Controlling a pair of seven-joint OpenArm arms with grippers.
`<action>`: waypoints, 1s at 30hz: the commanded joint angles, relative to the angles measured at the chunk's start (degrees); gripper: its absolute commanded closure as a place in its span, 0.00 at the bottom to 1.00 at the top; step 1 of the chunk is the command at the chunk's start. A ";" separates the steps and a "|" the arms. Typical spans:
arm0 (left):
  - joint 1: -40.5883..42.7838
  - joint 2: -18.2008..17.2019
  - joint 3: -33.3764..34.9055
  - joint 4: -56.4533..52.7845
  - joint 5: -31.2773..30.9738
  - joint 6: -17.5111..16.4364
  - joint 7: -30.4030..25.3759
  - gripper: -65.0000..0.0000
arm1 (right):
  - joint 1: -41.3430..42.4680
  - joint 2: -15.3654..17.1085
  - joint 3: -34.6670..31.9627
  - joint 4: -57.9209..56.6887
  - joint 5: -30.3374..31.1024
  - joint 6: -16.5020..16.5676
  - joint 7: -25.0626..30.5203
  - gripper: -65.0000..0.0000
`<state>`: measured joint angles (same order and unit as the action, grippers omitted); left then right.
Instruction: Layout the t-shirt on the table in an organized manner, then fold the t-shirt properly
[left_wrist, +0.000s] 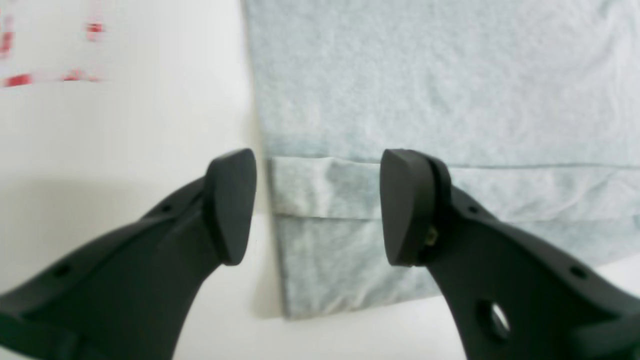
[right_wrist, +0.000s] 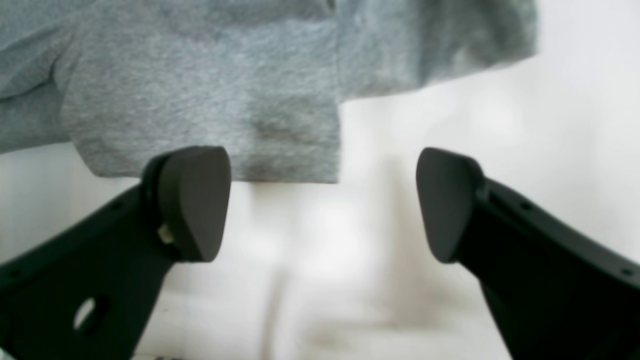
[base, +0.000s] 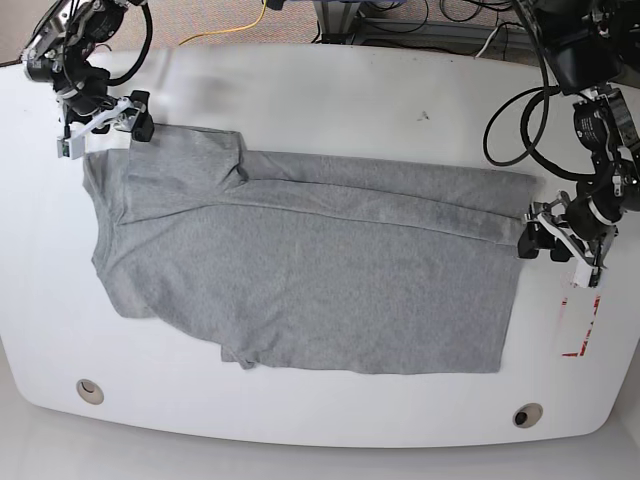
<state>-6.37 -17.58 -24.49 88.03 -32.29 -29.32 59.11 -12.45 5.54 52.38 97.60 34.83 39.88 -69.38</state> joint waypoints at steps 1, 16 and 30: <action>-0.97 -1.01 -0.34 3.53 -0.72 0.00 -0.96 0.43 | 0.27 0.66 0.06 -2.09 1.35 0.12 1.12 0.14; -0.53 -1.19 -0.43 4.50 -0.63 -0.17 -0.96 0.43 | 0.45 -1.28 -0.29 -7.27 1.35 0.12 1.12 0.22; -0.44 -1.10 -0.43 4.32 -0.45 -0.26 -0.96 0.43 | 0.45 -1.89 -4.42 -7.27 1.35 0.12 1.03 0.63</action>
<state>-5.74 -17.69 -24.69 91.55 -31.75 -29.41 59.13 -11.68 3.42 47.94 90.28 38.19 40.51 -65.63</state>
